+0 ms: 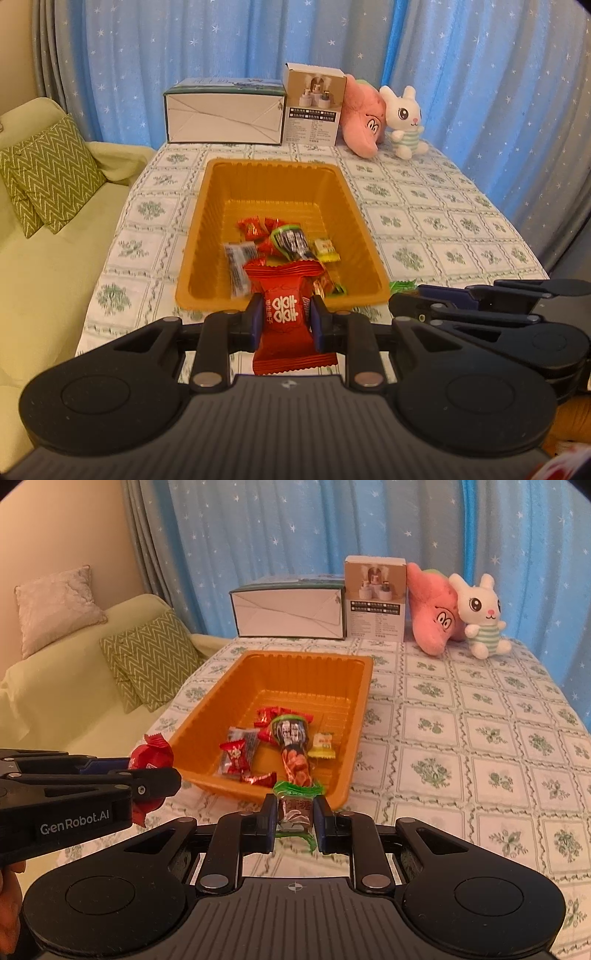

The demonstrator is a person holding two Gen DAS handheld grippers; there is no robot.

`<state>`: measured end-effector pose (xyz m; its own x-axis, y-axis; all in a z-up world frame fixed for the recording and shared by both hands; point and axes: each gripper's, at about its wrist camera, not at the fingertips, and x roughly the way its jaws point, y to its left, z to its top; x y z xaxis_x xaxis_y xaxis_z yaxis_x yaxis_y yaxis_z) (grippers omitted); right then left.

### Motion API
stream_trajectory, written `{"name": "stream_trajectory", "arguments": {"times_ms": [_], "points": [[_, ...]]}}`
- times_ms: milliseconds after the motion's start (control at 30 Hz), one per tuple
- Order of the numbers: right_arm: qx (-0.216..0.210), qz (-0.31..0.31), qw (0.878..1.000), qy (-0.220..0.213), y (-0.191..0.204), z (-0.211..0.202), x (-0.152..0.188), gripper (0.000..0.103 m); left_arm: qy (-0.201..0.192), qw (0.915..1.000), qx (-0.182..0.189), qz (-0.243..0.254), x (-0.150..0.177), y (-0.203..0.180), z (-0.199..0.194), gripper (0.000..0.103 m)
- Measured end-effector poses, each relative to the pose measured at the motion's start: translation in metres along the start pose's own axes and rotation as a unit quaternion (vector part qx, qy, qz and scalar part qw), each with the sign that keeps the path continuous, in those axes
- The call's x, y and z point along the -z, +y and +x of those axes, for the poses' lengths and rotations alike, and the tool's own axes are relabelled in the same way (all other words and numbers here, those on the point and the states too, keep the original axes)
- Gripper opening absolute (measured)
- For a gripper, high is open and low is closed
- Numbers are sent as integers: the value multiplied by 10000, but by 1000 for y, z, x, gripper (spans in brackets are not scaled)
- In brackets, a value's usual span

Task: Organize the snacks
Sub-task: 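Carry the red candy and green-wrapped chocolate over the orange tray, then open both tools to drop the red candy and chocolate into the tray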

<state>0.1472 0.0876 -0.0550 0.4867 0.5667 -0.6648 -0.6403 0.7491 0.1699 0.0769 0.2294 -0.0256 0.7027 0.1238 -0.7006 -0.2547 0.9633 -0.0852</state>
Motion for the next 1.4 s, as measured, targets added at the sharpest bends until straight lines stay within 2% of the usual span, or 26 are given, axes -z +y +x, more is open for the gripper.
{"name": "stream_trajectory", "arguments": {"times_ms": [600,767,1067,1400], "points": [[-20,-21,9998,216,-16,73,-60,21,102,9999,93,12,-69,35,64,23],[-68,40,9996,288,-24,96,-80,21,195,9997,78,159,-87,40,89,23],[-30,-9,9990,445,-31,138,-108,21,389,9986,107,331,-111,49,131,23],[-7,114,9981,612,-45,172,-123,21,536,9972,181,484,-131,52,167,23]]}}
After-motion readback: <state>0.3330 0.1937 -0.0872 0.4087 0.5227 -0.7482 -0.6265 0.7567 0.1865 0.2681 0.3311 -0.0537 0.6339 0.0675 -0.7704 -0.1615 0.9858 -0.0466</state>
